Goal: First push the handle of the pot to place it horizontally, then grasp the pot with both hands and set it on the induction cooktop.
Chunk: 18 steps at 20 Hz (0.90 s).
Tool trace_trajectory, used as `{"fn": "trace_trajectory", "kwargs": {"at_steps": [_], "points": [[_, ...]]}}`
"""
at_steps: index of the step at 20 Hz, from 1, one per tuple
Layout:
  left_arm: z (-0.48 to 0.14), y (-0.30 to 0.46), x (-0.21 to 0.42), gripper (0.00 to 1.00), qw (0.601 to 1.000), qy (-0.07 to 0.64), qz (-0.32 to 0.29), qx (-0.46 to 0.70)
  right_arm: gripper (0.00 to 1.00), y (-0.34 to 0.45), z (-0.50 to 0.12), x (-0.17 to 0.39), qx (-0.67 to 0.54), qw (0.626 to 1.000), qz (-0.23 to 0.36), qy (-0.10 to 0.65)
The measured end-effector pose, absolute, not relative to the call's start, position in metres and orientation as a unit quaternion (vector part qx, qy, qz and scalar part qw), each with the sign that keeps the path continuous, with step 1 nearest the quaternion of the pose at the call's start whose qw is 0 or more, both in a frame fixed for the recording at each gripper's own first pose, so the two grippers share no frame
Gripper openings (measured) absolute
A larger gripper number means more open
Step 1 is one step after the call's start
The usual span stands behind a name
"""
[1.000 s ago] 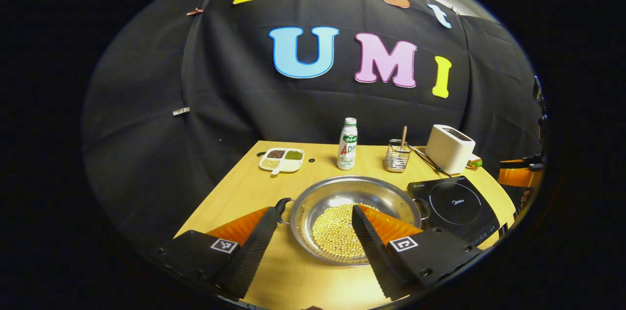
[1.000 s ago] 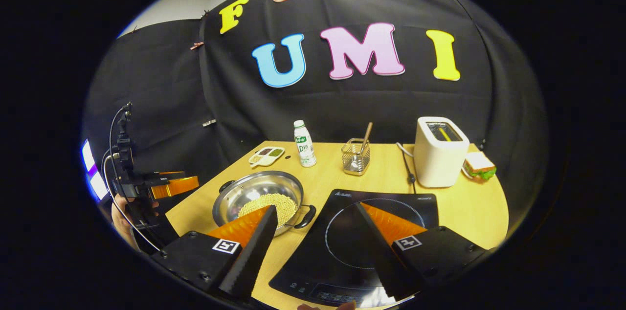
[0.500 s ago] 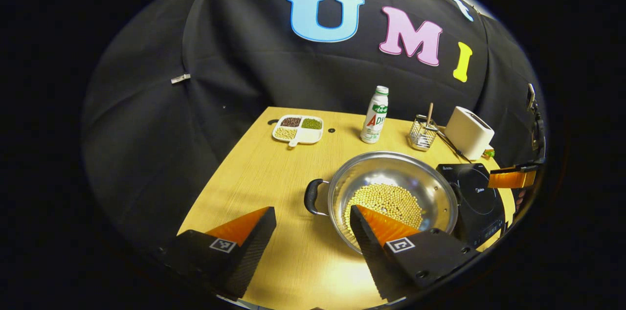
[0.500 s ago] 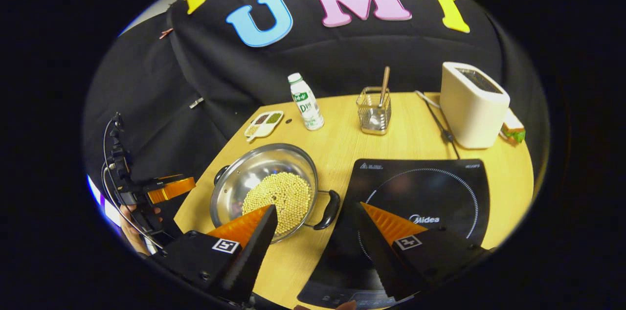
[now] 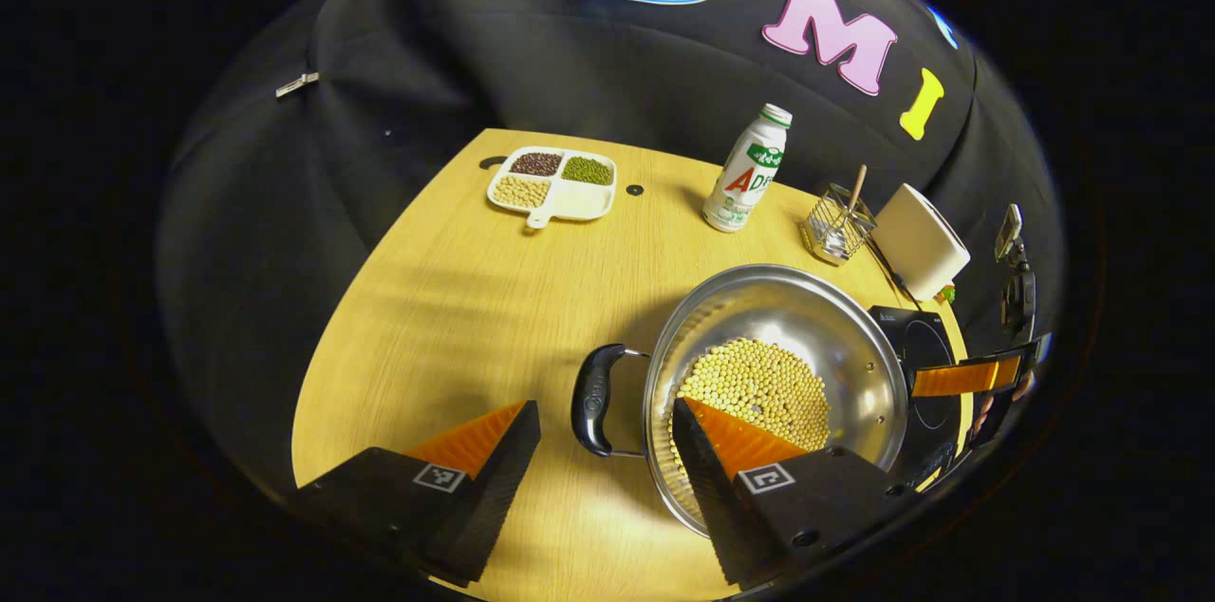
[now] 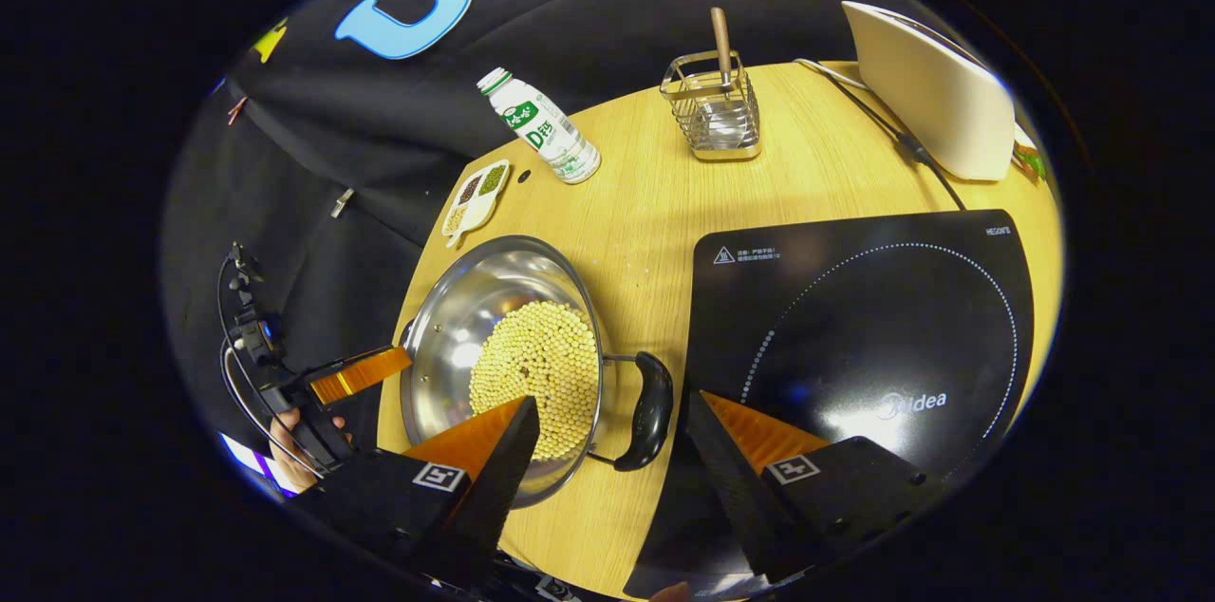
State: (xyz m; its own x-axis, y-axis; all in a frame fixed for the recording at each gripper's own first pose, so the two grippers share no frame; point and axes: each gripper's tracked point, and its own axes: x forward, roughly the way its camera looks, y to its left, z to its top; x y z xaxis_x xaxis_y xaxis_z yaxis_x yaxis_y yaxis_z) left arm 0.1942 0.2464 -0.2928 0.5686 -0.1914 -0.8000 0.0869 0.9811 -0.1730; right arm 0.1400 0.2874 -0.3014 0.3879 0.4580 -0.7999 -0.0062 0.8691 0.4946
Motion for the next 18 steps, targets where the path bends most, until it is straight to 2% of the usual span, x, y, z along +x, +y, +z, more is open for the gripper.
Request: {"fn": "trace_trajectory", "kwargs": {"at_steps": [6,7,9,11,12,18], "points": [[-0.306,0.243,0.204,0.76,0.874,0.477,-0.084,-0.047,0.96,0.302,-0.310,0.148,0.225,0.793,0.152,0.545],[-0.306,0.242,0.205,0.69,0.874,0.476,-0.087,-0.047,0.95,0.304,-0.311,0.147,0.226,0.791,0.155,0.547],[-0.307,0.247,0.208,0.61,0.876,0.473,-0.083,-0.042,0.96,0.313,-0.316,0.146,0.229,0.785,0.162,0.552],[-0.309,0.256,0.207,0.62,0.875,0.475,-0.081,-0.035,0.93,0.315,-0.324,0.151,0.220,0.787,0.155,0.555],[-0.309,0.259,0.207,0.62,0.875,0.478,-0.078,-0.030,0.88,0.319,-0.329,0.153,0.220,0.787,0.152,0.556],[-0.314,0.262,0.212,0.63,0.872,0.485,-0.071,-0.008,0.71,0.324,-0.353,0.167,0.216,0.783,0.108,0.574]]}}
